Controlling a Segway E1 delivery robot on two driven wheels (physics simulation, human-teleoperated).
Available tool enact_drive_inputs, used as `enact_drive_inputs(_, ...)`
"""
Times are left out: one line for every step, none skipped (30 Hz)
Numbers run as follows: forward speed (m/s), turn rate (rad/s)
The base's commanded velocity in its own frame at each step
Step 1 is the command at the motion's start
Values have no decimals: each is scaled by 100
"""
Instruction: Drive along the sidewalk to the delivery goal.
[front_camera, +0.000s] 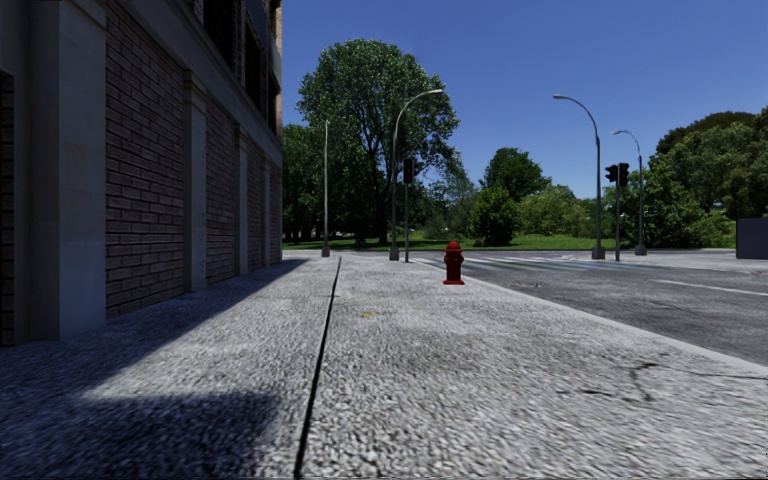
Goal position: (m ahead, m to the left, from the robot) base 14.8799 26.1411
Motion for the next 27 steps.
enact_drive_inputs(200,0)
enact_drive_inputs(200,0)
enact_drive_inputs(200,0)
enact_drive_inputs(200,0)
enact_drive_inputs(200,0)
enact_drive_inputs(200,0)
enact_drive_inputs(200,0)
enact_drive_inputs(200,0)
enact_drive_inputs(200,0)
enact_drive_inputs(200,0)
enact_drive_inputs(200,0)
enact_drive_inputs(200,0)
enact_drive_inputs(200,0)
enact_drive_inputs(200,0)
enact_drive_inputs(200,0)
enact_drive_inputs(200,0)
enact_drive_inputs(200,0)
enact_drive_inputs(200,0)
enact_drive_inputs(200,0)
enact_drive_inputs(200,0)
enact_drive_inputs(200,0)
enact_drive_inputs(200,0)
enact_drive_inputs(200,0)
enact_drive_inputs(200,0)
enact_drive_inputs(200,0)
enact_drive_inputs(200,0)
enact_drive_inputs(200,0)
